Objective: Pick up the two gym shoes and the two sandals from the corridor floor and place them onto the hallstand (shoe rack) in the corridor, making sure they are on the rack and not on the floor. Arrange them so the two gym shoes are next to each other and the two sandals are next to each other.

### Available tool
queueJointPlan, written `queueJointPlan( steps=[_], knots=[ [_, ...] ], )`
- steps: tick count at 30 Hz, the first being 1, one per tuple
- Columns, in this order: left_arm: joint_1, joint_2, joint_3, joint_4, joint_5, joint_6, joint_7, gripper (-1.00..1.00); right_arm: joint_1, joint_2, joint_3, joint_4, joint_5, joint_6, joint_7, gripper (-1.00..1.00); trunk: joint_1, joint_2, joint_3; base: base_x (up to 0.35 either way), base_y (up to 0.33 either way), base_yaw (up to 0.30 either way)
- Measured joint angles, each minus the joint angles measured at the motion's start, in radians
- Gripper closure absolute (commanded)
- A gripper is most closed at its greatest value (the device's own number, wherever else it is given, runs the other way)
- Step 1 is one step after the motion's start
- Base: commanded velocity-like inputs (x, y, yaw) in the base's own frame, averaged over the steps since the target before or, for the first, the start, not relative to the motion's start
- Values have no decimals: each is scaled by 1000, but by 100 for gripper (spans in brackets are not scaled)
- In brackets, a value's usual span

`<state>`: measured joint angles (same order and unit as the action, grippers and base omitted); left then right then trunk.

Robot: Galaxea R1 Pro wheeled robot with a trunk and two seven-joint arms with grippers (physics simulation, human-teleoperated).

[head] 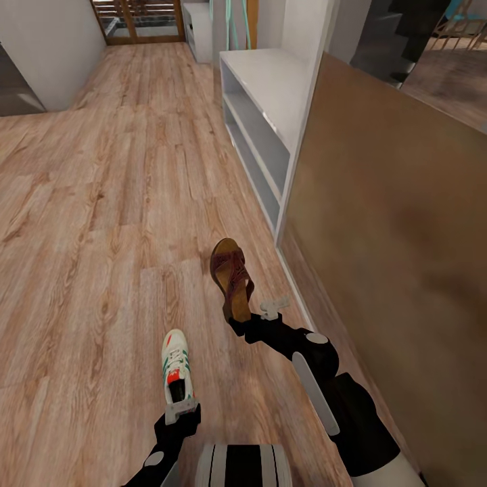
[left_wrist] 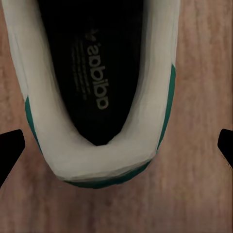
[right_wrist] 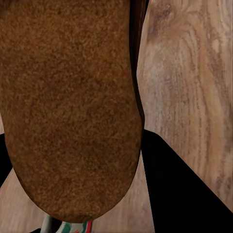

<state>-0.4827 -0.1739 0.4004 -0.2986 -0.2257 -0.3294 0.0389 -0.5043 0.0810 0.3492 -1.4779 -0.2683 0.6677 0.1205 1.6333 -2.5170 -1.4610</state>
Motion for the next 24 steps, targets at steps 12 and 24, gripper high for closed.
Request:
queueJointPlan(
  steps=[12, 24],
  knots=[
    [0, 0, 1, 0, 0, 0, 0, -100, 0, 0, 0, 0, 0, 0, 0, 100, 0, 0, 0, 58, 33, 0],
    [0, 0, 2, 0, 1, 0, 0, -100, 0, 0, 0, 0, 0, 0, 0, 100, 0, 0, 0, 26, 21, 0]
  ],
)
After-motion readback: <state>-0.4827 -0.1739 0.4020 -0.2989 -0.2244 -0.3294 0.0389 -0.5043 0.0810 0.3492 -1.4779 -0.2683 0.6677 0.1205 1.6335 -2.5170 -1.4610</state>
